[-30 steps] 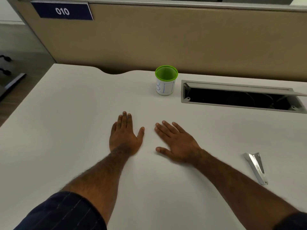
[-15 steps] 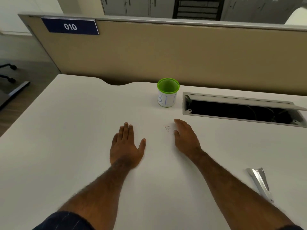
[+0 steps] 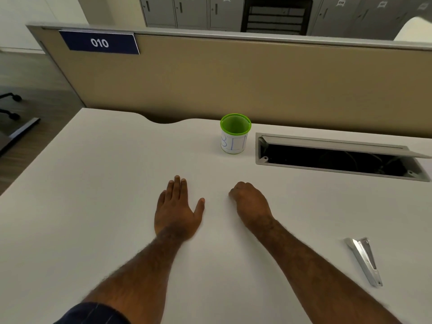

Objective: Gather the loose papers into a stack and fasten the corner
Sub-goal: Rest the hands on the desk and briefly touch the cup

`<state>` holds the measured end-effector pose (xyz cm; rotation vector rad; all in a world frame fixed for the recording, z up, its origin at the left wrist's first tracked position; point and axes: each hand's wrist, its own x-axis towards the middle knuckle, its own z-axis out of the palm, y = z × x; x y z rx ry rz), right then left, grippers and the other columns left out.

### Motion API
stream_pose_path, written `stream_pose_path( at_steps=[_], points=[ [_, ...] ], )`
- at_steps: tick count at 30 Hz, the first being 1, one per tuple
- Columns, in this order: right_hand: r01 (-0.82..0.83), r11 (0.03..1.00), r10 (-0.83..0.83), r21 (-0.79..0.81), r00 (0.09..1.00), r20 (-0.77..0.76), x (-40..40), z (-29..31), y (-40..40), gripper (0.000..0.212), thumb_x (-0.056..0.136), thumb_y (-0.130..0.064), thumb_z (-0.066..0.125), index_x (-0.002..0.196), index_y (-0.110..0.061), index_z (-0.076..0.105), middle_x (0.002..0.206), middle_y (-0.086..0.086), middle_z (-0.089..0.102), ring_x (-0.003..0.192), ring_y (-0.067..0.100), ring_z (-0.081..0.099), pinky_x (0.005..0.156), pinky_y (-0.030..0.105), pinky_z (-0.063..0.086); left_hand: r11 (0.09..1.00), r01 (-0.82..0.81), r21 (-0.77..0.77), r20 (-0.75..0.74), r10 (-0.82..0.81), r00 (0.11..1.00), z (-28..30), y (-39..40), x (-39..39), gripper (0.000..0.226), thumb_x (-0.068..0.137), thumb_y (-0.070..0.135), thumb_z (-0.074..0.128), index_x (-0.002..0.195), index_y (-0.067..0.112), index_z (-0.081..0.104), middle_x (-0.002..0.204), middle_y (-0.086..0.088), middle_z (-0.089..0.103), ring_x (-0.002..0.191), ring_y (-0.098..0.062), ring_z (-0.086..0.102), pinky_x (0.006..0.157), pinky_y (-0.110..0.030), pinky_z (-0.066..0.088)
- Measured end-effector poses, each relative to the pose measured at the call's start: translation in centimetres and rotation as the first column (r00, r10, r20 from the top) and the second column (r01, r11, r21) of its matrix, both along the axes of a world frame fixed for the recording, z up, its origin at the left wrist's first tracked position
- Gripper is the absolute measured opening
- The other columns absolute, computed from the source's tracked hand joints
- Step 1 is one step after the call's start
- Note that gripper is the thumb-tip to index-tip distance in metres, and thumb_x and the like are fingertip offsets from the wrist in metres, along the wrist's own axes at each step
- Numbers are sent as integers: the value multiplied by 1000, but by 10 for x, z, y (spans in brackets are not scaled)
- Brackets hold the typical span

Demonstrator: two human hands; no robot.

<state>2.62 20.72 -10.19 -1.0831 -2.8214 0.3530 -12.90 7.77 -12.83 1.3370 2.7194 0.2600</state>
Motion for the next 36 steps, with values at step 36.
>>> stream_pose_path(
  at_steps=[36],
  points=[
    [244,695,-664,-677,579,-473,-95,108,148,24,77,2,65,64,-19,65,70,3,67,72,18,64,77,33,58,998,1,64,47,-4,999,1,-2,1,83,91,67,10,156,17,-6,163,2,-14,151,-13,-10,123,-33,0]
  ],
)
